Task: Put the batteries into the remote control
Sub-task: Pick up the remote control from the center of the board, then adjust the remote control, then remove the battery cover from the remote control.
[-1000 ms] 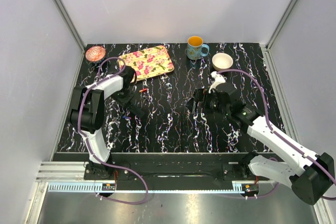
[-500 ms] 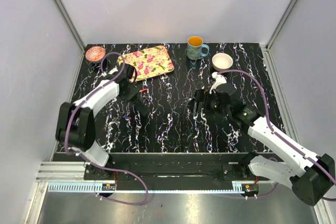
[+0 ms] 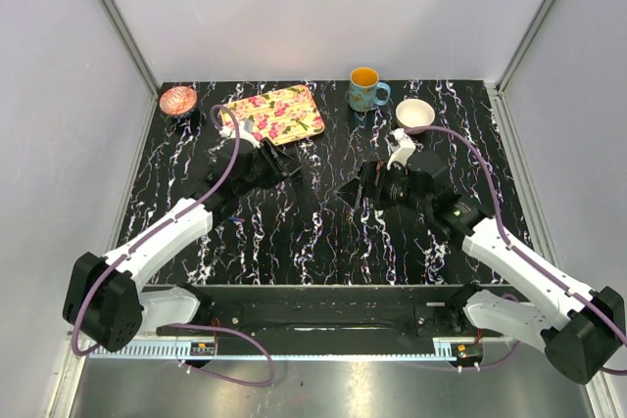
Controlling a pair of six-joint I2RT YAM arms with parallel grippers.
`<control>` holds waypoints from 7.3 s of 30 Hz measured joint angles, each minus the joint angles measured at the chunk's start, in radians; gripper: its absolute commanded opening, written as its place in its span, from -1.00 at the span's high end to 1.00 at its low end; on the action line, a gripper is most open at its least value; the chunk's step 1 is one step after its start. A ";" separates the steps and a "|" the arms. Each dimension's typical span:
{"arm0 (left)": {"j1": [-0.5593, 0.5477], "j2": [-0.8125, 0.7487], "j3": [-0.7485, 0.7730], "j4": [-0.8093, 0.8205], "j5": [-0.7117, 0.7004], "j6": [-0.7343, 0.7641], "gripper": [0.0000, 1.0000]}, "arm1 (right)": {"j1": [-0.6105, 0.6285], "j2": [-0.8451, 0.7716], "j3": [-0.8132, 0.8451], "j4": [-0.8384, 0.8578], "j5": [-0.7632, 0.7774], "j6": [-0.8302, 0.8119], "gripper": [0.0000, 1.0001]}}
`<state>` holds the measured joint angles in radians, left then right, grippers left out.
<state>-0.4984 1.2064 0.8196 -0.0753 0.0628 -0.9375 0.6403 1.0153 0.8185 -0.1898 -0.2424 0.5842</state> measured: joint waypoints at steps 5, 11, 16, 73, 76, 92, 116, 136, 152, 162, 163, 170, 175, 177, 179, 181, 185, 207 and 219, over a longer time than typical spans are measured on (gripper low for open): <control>-0.031 0.000 -0.003 0.101 0.046 -0.003 1.00 | 0.003 0.042 0.021 0.008 -0.013 0.001 -0.93; -0.066 0.004 -0.003 0.208 0.077 -0.009 1.00 | 0.041 0.083 0.040 0.007 -0.009 0.000 -0.86; -0.082 0.034 -0.003 0.283 0.103 -0.020 1.00 | 0.074 0.097 0.076 0.003 0.000 -0.003 -0.72; 0.014 0.148 -0.136 1.184 0.517 -0.377 -0.75 | -0.068 0.125 -0.029 0.511 -0.477 0.299 1.00; 0.013 0.150 -0.132 1.170 0.515 -0.358 -0.98 | -0.068 0.111 -0.019 0.430 -0.482 0.255 1.00; -0.121 -0.042 -0.007 0.456 0.270 0.011 -0.93 | -0.002 0.031 0.236 -0.291 -0.012 -0.182 1.00; -0.290 0.192 0.232 0.174 0.004 0.051 0.10 | 0.110 0.057 0.236 -0.359 0.217 -0.214 1.00; -0.332 0.224 0.256 0.176 -0.018 0.043 1.00 | 0.124 0.071 0.236 -0.360 0.258 -0.213 0.00; -0.026 -0.030 -0.172 0.645 0.176 -0.082 1.00 | 0.124 -0.144 0.195 -0.268 0.284 -0.042 -0.86; -0.027 -0.060 -0.386 1.092 0.216 -0.132 1.00 | 0.122 -0.001 0.139 -0.052 0.061 0.130 -0.88; -0.032 -0.076 -0.385 1.075 0.202 -0.116 1.00 | 0.122 0.013 0.137 -0.039 0.053 0.143 -0.89; -0.110 -0.209 -0.336 0.940 0.094 0.010 1.00 | 0.120 0.079 0.128 0.043 0.026 0.205 -0.85; -0.114 -0.217 -0.336 0.901 0.034 0.035 1.00 | 0.117 0.121 0.118 0.125 -0.008 0.248 -0.75; -0.118 -0.217 -0.336 0.884 0.018 0.041 1.00 | 0.117 0.133 0.112 0.152 -0.021 0.262 -0.70; -0.120 -0.217 -0.336 0.874 0.003 0.045 1.00 | 0.116 0.145 0.108 0.180 -0.037 0.277 -0.59; -0.123 -0.217 -0.336 0.870 -0.007 0.048 1.00 | 0.115 0.158 0.107 0.206 -0.050 0.288 -0.48; -0.125 -0.217 -0.336 0.870 -0.019 0.050 1.00 | 0.107 0.183 0.101 0.247 -0.071 0.311 -0.42; -0.131 -0.217 -0.338 0.872 -0.045 0.043 1.00 | 0.060 0.212 0.056 0.336 -0.145 0.364 0.18; -0.144 -0.216 -0.338 0.882 -0.052 0.042 1.00 | 0.053 0.212 0.021 0.401 -0.179 0.421 -0.55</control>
<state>-0.6426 0.9909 0.4812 0.8062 0.0105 -0.8951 0.6933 1.2270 0.8394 0.2115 -0.4213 1.0050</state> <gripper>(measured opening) 0.201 0.772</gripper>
